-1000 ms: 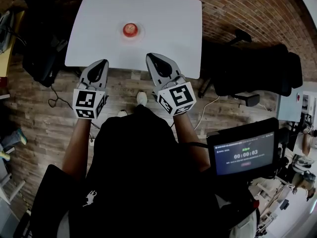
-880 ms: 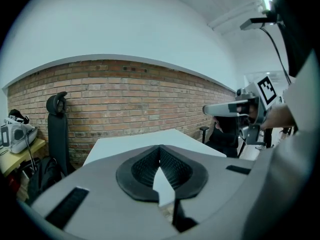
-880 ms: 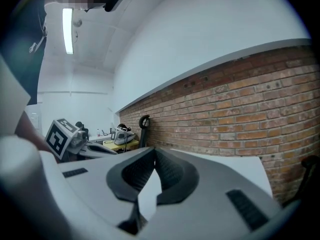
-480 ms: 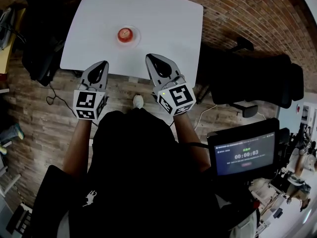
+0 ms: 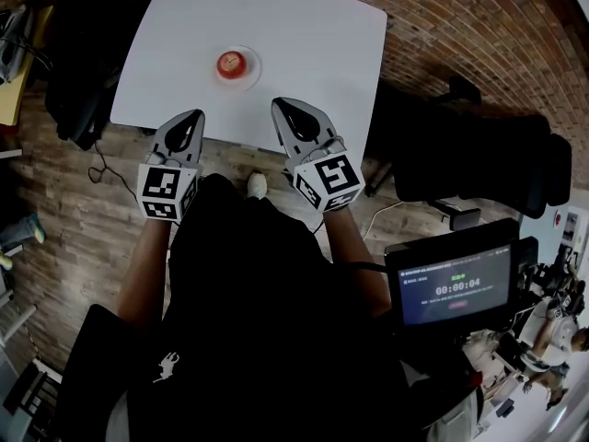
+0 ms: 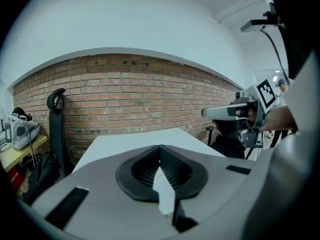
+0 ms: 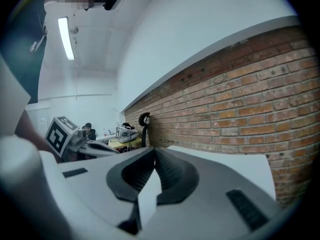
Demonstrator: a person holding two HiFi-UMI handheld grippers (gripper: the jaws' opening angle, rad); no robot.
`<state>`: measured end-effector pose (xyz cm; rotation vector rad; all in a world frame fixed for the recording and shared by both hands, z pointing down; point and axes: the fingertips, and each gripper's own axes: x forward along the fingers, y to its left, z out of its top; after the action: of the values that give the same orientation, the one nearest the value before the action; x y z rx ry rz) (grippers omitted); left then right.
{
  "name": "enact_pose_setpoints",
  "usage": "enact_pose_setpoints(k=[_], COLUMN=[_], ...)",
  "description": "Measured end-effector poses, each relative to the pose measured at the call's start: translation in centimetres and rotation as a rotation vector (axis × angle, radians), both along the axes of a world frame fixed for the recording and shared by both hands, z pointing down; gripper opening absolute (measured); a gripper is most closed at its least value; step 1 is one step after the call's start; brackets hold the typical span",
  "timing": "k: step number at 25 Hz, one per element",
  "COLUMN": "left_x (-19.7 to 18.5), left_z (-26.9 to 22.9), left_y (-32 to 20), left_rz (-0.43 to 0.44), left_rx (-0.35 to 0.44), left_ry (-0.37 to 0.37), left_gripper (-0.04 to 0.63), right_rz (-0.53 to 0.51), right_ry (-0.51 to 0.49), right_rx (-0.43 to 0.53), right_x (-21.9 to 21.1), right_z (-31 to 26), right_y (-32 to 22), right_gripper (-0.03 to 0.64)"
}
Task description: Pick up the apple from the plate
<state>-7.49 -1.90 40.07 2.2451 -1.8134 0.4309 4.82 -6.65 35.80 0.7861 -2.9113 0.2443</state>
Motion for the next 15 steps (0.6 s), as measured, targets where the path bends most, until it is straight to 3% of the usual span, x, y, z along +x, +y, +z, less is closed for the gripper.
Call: enact_pose_setpoints(k=[15], left_x=[-1.0], left_z=[1.0], left_y=[-4.4], left_rz=[0.019], left_rx=[-0.029], left_ry=[0.0], left_gripper=[0.005], right_rz=[-0.019], right_ry=[0.032], right_rx=[-0.029], right_x=[-1.8], right_z=[1.5], right_y=[-3.5], right_gripper=[0.005])
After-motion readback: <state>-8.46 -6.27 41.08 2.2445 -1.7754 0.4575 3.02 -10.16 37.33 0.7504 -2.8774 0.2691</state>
